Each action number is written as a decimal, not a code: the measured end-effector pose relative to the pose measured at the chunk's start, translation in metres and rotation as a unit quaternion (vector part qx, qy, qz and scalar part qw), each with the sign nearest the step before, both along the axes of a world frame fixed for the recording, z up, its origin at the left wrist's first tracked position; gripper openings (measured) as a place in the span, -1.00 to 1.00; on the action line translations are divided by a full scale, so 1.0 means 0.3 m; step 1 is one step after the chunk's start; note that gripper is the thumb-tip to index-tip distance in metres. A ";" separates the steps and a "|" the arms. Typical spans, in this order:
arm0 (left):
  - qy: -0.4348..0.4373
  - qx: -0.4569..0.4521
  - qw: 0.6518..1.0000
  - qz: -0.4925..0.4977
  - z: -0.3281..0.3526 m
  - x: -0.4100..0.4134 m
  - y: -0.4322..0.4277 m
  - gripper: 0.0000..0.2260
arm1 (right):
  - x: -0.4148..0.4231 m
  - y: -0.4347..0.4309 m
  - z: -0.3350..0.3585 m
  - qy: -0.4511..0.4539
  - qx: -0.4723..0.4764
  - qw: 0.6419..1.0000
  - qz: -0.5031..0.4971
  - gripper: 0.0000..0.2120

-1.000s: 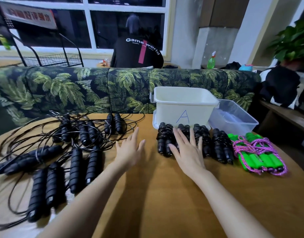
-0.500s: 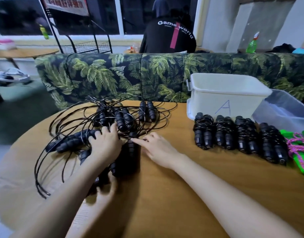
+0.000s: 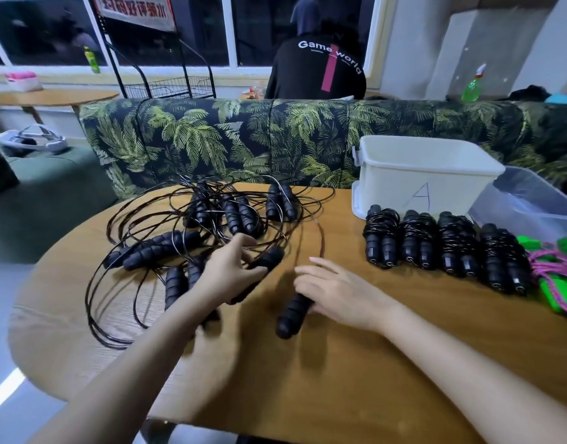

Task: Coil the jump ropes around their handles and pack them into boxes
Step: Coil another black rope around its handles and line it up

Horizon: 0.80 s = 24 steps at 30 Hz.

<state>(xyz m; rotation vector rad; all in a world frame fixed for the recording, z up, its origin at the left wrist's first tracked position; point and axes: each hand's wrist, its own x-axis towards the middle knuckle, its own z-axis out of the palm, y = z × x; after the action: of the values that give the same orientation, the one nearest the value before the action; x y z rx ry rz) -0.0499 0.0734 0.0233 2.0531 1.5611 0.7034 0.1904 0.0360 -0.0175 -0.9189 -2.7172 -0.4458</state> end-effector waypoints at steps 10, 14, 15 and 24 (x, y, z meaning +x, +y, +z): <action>-0.063 -0.047 0.961 -0.264 -0.131 0.284 -0.110 -0.74 | 0.206 -0.313 -0.050 0.150 -0.008 0.978 -0.143 -0.60; -0.031 -0.021 0.962 -0.271 -0.144 0.265 -0.124 -0.82 | 0.186 -0.332 -0.068 0.192 -0.087 0.958 -0.192 -0.46; -0.025 -0.021 0.964 -0.262 -0.145 0.239 -0.132 -0.74 | 0.202 -0.336 -0.065 0.216 -0.111 0.947 -0.211 -0.42; -0.111 -0.049 0.953 -0.279 -0.213 0.090 -0.219 -0.36 | 0.391 -0.337 -0.091 0.255 -0.213 0.907 -0.260 -0.49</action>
<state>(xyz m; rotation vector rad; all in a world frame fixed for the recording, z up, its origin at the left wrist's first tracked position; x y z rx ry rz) -0.0230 0.0077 -0.0405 2.1078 0.8117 0.5952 0.3077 -0.0650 -0.0449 -1.6182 -2.0915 0.2989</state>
